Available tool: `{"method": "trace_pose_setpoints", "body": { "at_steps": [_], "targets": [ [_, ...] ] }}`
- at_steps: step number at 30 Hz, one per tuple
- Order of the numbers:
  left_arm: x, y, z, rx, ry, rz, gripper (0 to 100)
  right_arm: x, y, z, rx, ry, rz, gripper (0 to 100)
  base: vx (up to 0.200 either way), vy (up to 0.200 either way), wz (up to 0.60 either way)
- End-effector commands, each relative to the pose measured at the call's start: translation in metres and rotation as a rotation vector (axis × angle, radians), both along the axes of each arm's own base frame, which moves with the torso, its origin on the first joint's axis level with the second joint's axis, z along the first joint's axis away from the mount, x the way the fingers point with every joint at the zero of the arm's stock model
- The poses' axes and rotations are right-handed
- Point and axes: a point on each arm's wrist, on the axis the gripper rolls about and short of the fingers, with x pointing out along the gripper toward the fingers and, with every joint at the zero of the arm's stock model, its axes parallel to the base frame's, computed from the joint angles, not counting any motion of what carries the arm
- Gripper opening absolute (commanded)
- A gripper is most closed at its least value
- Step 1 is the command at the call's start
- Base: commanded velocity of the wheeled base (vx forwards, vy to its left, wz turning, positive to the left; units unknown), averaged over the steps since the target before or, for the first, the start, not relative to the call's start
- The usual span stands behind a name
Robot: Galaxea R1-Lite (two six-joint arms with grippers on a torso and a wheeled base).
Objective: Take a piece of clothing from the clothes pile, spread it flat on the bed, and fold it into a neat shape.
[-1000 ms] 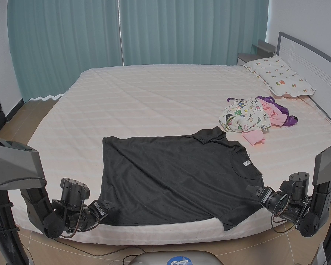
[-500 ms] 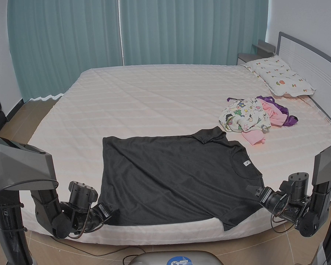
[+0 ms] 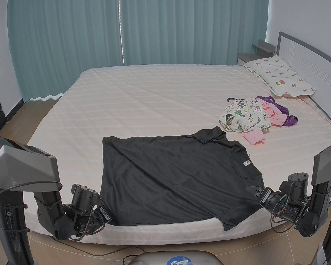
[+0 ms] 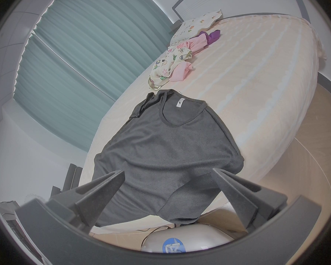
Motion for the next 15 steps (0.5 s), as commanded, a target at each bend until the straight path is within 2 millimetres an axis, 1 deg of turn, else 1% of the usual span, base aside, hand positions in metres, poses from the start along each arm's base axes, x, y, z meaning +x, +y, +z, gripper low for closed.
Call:
{"method": "trace_pose_setpoints", "body": {
  "at_steps": [1,3,5,7,10,13,14,15],
  "targets": [
    [-0.011,0.006,0.012,-0.006,-0.011,0.010,0,0.001,-0.001,-0.007,-0.005,0.019,-0.004,100,0.000,0.000,0.00],
    [-0.014,0.009,0.020,-0.013,-0.032,0.016,0,0.002,-0.003,-0.010,-0.005,0.034,-0.003,100,0.000,0.000,0.00],
    [-0.014,0.010,0.023,-0.017,-0.043,0.022,0,0.002,-0.004,-0.013,-0.003,0.043,-0.004,100,0.000,0.000,0.00],
    [-0.012,0.020,0.036,-0.038,-0.084,0.062,0,0.004,-0.008,-0.019,0.010,0.071,0.019,100,0.000,0.000,0.00],
    [-0.011,0.025,0.039,-0.047,-0.092,0.078,0,0.005,-0.009,-0.021,0.019,0.078,0.027,100,0.000,0.000,0.00],
    [-0.005,0.033,0.040,-0.052,-0.103,0.113,0,0.010,-0.018,-0.028,0.002,0.084,0.020,100,0.000,0.000,0.00],
    [-0.005,0.033,0.040,-0.052,-0.103,0.113,0,0.010,-0.018,-0.028,0.002,0.084,0.020,100,0.000,0.000,0.00],
    [-0.003,0.037,0.040,-0.058,-0.108,0.126,0,0.015,-0.024,-0.031,-0.013,0.083,0.012,100,0.000,0.000,0.00]
  ]
}}
